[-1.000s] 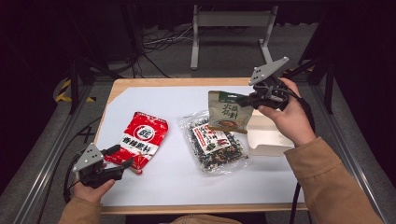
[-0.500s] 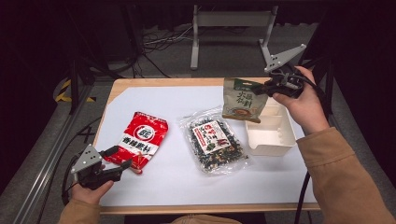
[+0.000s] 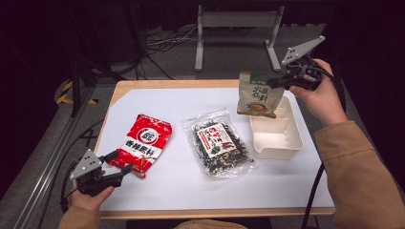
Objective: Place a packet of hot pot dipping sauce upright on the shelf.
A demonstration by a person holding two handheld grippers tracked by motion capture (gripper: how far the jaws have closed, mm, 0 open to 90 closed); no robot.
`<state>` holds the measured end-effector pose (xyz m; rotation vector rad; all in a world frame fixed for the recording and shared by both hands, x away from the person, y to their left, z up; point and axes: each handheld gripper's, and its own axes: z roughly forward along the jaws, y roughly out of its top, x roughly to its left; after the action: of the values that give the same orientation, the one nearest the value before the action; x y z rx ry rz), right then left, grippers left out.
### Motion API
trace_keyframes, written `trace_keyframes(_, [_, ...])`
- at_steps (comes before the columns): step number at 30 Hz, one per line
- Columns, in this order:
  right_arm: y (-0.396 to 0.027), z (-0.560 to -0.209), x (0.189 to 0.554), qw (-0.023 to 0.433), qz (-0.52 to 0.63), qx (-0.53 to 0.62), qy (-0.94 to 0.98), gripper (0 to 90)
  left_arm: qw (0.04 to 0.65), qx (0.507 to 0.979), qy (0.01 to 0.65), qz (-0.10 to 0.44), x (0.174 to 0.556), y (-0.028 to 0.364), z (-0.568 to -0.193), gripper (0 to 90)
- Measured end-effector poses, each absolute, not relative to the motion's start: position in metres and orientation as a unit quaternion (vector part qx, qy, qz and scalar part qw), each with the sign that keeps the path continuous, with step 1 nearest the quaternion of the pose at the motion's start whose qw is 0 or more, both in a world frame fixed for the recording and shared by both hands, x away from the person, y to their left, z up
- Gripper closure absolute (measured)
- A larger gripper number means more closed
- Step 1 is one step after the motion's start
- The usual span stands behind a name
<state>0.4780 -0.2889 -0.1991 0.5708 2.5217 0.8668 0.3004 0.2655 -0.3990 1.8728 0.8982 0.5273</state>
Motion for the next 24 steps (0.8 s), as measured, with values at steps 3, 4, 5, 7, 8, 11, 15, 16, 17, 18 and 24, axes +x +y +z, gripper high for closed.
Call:
trace_keyframes(3, [-0.292,-0.199,0.482,0.209,0.311,0.205,0.904,89.8,0.479,0.767,0.369,0.214,0.301,0.265,-0.400,31.5])
trace_keyframes(4, [-0.295,-0.200,0.487,0.212,0.310,0.203,0.904,89.8,0.479,0.768,0.368,0.214,0.301,0.264,-0.400,31.5])
trace_keyframes(5, [-0.295,-0.200,0.487,0.212,0.310,0.203,0.904,89.8,0.479,0.768,0.368,0.214,0.301,0.264,-0.400,31.5])
trace_keyframes(7, [-0.298,-0.200,0.490,0.219,0.307,0.200,0.904,89.8,0.479,0.768,0.367,0.215,0.301,0.265,-0.399,31.5])
trace_keyframes(8, [-0.299,-0.200,0.492,0.223,0.306,0.201,0.903,89.7,0.481,0.766,0.370,0.212,0.301,0.264,-0.400,31.5])
trace_keyframes(11, [-0.304,-0.200,0.498,0.233,0.302,0.199,0.902,89.7,0.480,0.767,0.368,0.214,0.302,0.265,-0.400,31.5])
trace_keyframes(15, [-0.311,-0.201,0.506,0.241,0.303,0.202,0.900,89.7,0.480,0.767,0.368,0.213,0.302,0.265,-0.400,31.5])
trace_keyframes(16, [-0.314,-0.201,0.508,0.243,0.304,0.205,0.898,89.7,0.480,0.767,0.369,0.213,0.302,0.265,-0.400,31.5])
trace_keyframes(17, [-0.317,-0.202,0.510,0.245,0.305,0.205,0.897,89.7,0.480,0.767,0.369,0.212,0.302,0.265,-0.400,31.4])
trace_keyframes(18, [-0.319,-0.202,0.512,0.245,0.306,0.207,0.896,89.7,0.480,0.767,0.369,0.212,0.302,0.265,-0.400,31.4])
trace_keyframes(24, [-0.330,-0.208,0.521,0.263,0.300,0.196,0.896,89.7,0.480,0.766,0.371,0.215,0.301,0.265,-0.400,31.4])
